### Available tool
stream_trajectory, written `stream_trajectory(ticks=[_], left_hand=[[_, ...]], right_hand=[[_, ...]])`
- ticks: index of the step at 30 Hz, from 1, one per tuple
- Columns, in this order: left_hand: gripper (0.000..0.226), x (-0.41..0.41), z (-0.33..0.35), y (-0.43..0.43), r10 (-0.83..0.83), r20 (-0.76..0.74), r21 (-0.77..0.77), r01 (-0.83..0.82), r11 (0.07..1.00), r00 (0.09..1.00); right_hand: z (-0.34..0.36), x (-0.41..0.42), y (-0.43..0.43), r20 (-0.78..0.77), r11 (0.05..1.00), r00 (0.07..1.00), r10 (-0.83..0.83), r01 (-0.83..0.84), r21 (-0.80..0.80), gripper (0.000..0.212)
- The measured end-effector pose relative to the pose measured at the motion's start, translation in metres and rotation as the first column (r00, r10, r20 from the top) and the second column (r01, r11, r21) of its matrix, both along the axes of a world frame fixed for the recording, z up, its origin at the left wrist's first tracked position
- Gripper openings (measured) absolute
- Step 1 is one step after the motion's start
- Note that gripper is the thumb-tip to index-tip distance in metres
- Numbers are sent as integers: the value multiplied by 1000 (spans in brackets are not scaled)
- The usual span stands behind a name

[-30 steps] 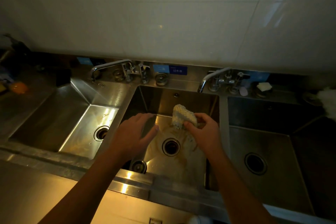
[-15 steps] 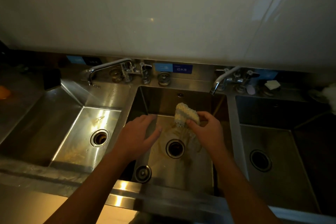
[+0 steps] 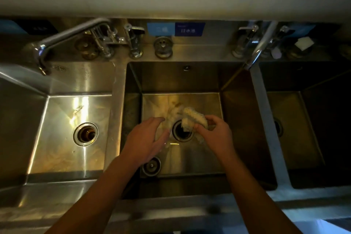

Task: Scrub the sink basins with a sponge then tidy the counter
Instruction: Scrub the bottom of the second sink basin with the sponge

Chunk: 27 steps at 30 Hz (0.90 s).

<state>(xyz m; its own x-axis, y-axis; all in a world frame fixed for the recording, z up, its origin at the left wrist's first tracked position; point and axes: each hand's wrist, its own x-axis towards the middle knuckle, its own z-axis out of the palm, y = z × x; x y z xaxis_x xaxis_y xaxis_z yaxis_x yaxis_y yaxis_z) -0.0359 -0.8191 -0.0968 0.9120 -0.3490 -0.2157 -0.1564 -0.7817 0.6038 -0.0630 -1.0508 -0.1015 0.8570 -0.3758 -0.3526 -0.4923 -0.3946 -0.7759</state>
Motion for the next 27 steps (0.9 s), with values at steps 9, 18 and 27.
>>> stream_trajectory(ticks=[9,18,27], left_hand=[[54,-12,-89,-23,69,-73,63,-64,996,995],[55,-11,-127,-38,174,-61,65,-170,983,983],[60,-8,-123,-39,178,-40,56,-176,983,983]], right_hand=[[-107,23,-24,-89,998,994,56,-58,-19,42],[-168,32,-48,-67,993,991,117,-119,-26,43],[-170,38,-45,29,981,982,188,-186,-56,41]])
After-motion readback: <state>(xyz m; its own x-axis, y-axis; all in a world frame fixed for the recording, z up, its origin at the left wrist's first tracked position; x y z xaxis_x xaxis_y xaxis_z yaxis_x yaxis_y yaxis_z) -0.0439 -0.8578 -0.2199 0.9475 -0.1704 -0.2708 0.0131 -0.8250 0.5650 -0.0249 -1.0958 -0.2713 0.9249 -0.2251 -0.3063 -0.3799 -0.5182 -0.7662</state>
